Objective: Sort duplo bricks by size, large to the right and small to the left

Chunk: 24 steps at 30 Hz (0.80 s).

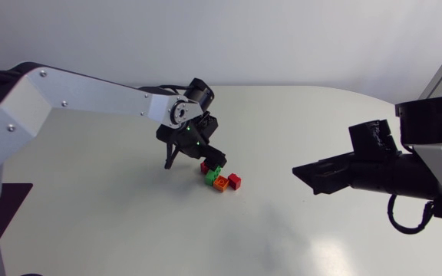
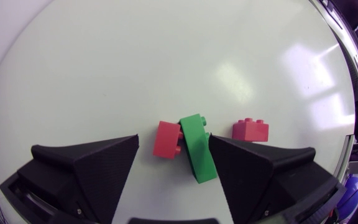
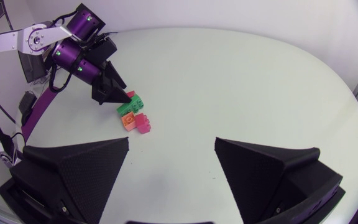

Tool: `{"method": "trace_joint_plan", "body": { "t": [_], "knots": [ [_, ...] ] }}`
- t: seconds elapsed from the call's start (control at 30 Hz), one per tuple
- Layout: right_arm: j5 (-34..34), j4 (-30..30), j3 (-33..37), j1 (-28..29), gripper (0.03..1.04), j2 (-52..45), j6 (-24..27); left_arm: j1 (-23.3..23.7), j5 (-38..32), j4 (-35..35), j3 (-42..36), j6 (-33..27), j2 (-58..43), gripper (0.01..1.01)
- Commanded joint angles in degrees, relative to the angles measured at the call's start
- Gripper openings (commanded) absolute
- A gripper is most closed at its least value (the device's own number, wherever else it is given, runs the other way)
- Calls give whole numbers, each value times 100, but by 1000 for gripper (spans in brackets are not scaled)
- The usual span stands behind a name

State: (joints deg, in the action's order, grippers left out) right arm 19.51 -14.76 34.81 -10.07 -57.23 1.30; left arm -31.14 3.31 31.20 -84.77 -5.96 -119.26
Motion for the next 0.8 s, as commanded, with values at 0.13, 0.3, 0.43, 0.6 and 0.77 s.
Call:
{"method": "trace_joint_plan", "body": {
  "t": [0.13, 0.3, 0.43, 0.6, 0.77],
  "knots": [
    [-17, 97, -141, 49, 998, -104, 72, -68, 100, 220, -101, 86, -238, 675],
    [-17, 88, -158, 49, 998, -86, 63, -174, 135, 237, -136, 95, -335, 675],
    [-17, 79, -185, 49, 998, -51, 63, -279, 240, 255, -180, 103, -335, 675],
    [-17, 97, -211, 49, 998, -51, 72, -314, 249, 273, -250, 121, -396, 677],
    [-17, 105, -220, 49, 998, -51, 72, -323, 249, 308, -268, 112, -405, 633]
  ]
}}
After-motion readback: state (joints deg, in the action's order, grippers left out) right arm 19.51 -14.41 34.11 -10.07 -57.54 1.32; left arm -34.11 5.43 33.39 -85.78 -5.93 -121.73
